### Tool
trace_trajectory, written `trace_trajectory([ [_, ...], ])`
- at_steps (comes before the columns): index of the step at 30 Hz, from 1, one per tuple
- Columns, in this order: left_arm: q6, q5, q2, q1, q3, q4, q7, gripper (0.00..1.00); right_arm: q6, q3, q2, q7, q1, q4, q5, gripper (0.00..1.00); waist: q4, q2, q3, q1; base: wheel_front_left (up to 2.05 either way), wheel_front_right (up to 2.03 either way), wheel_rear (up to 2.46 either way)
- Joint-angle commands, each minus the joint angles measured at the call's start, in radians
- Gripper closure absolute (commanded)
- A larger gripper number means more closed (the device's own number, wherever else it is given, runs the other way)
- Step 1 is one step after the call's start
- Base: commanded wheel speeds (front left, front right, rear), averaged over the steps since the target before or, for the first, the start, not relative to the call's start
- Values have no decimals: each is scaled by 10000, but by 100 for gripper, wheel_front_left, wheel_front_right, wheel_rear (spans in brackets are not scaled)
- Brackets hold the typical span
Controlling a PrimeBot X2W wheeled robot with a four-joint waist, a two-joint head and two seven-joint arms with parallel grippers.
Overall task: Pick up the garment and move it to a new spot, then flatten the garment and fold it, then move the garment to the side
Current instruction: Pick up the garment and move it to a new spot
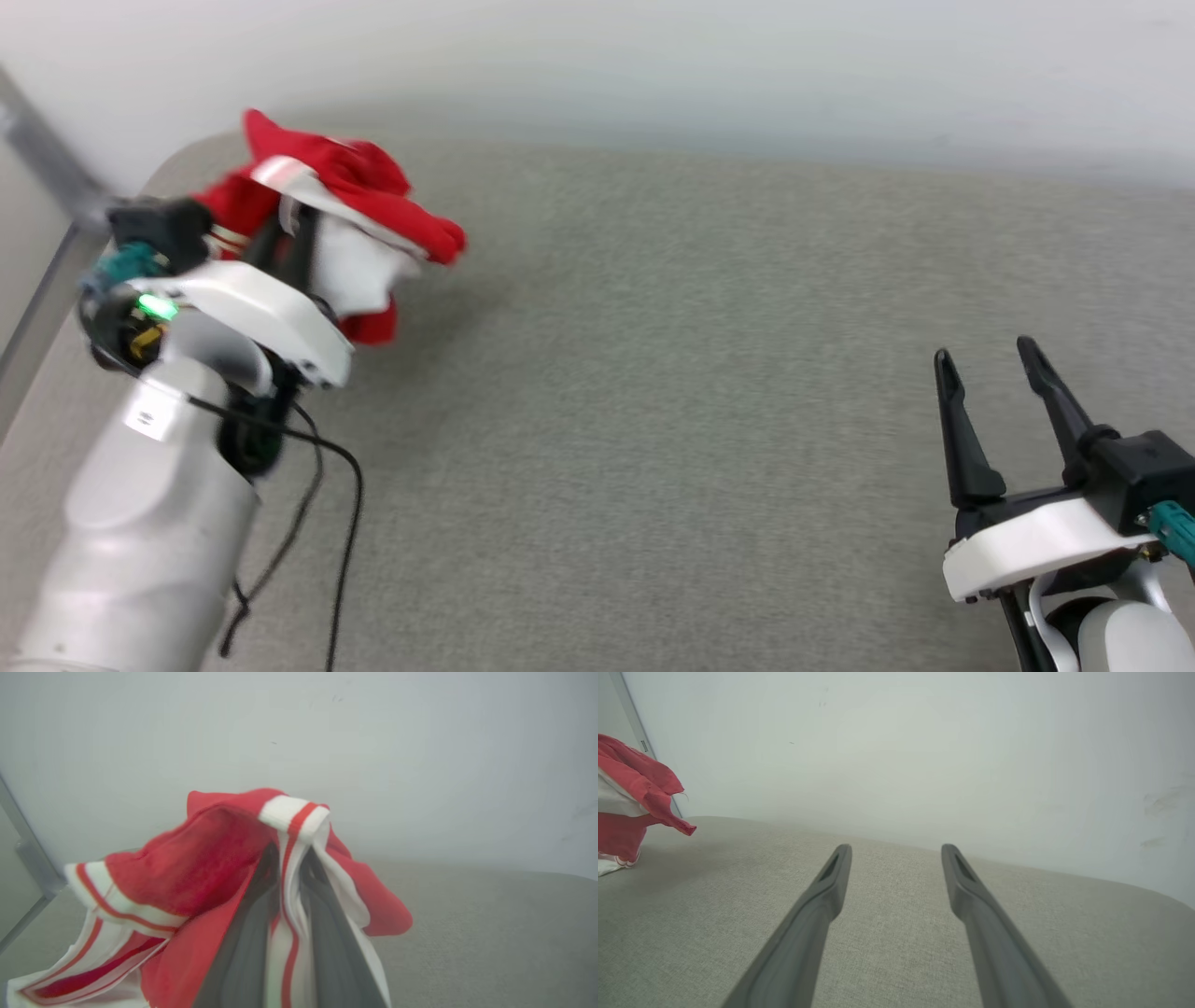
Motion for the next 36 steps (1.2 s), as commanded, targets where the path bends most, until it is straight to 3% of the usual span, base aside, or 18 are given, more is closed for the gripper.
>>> trace_trajectory([
  [1,21,-6,-168,309,-118,-203,81,100,-7,-4,28,-72,154,55,124,0,-620,0,-505,1,0,0,0],
  [13,-46,212,-1646,1906,-1931,-1981,1074,100,-7,-153,21,-198,636,387,714,0,-2469,0,-887,1,0,0,0],
  [18,-142,380,-2291,2399,-3041,-2043,1540,100,-7,-201,26,-240,722,347,964,0,-2882,0,-568,1,0,0,0],
  [27,-268,533,-2699,3142,-4336,-1635,1684,100,-5,-208,25,-378,473,398,1026,0,-2966,0,4,1,0,0,0],
  [28,-278,550,-2709,3180,-4440,-1620,1628,87,-5,-226,23,-389,443,391,1015,0,-2911,0,48,1,0,0,0],
  [29,-288,606,-2716,3161,-4534,-1626,1524,59,-5,-235,23,-396,415,405,996,0,-2848,0,61,1,0,0,0],
  [30,-288,651,-2723,3129,-4581,-1644,1369,9,-5,-230,25,-400,393,415,982,0,-2787,0,75,1,0,0,0],
  [31,-285,720,-2713,3095,-4580,-1652,1183,0,-5,-201,25,-402,384,436,965,0,-2727,0,61,1,0,0,0],
  [36,-145,931,-2726,3086,-4393,-1852,49,0,-5,-193,24,-299,455,468,832,0,-2329,0,-209,1,0,0,0],
])
